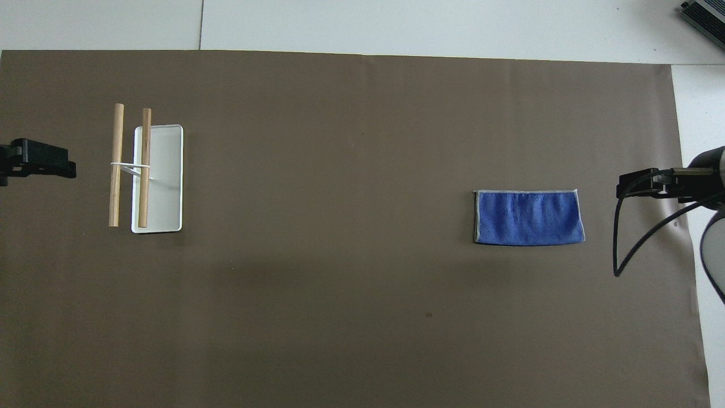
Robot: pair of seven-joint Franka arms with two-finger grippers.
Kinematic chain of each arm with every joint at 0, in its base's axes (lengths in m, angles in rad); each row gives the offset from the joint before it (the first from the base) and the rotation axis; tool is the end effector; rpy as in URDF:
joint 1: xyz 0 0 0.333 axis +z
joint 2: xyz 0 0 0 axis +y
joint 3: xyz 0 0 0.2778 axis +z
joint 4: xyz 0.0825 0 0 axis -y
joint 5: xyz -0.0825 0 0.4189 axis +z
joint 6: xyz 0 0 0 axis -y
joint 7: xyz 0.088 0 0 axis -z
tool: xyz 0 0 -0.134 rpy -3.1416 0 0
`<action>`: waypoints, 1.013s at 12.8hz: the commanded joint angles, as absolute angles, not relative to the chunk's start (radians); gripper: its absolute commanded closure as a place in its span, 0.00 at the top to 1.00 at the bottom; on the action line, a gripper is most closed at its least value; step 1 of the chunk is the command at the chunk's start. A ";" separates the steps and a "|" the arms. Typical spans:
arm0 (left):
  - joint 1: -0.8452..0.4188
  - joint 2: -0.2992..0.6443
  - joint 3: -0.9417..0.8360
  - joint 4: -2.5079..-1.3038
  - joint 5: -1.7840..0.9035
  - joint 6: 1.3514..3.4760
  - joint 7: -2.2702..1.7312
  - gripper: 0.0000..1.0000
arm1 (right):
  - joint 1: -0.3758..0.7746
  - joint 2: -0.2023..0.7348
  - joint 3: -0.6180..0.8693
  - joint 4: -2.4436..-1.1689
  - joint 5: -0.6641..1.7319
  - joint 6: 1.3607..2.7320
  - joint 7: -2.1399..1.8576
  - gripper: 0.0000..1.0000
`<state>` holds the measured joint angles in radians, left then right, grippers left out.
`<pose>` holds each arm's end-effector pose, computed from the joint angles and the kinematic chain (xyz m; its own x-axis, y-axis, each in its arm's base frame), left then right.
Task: Right arm passes towel to left arm to hang
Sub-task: 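Reach the right gripper down to the blue towel's near edge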
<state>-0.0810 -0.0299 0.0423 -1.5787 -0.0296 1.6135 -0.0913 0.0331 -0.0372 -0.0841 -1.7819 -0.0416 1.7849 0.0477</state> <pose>0.5870 -0.0263 0.5769 0.9966 0.0539 0.0615 0.0517 -0.9980 0.0366 0.5913 -0.0353 0.4921 0.9951 -0.0897 0.0417 -0.0912 -0.9952 0.0359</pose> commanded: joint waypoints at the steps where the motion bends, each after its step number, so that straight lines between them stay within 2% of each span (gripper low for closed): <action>1: -0.072 -0.055 0.038 -1.605 -0.038 1.611 -0.094 1.00 | 0.028 0.070 -0.078 -1.799 -0.028 1.923 0.046 1.00; 3: -0.071 -0.055 0.040 -1.608 -0.038 1.611 -0.098 1.00 | 0.031 0.142 -0.074 -1.833 -0.028 2.038 0.046 1.00; 7: -0.067 -0.060 0.040 -1.624 -0.038 1.618 -0.303 1.00 | 0.075 0.190 -0.046 -2.069 -0.020 2.371 0.040 1.00; 11: -0.066 -0.067 0.038 -1.635 -0.038 1.623 -0.319 1.00 | 0.069 0.190 -0.044 -2.175 -0.015 2.428 -0.011 1.00; 13: -0.064 -0.066 0.038 -1.637 -0.038 1.623 -0.305 1.00 | 0.069 0.187 -0.044 -2.256 0.018 2.531 -0.012 1.00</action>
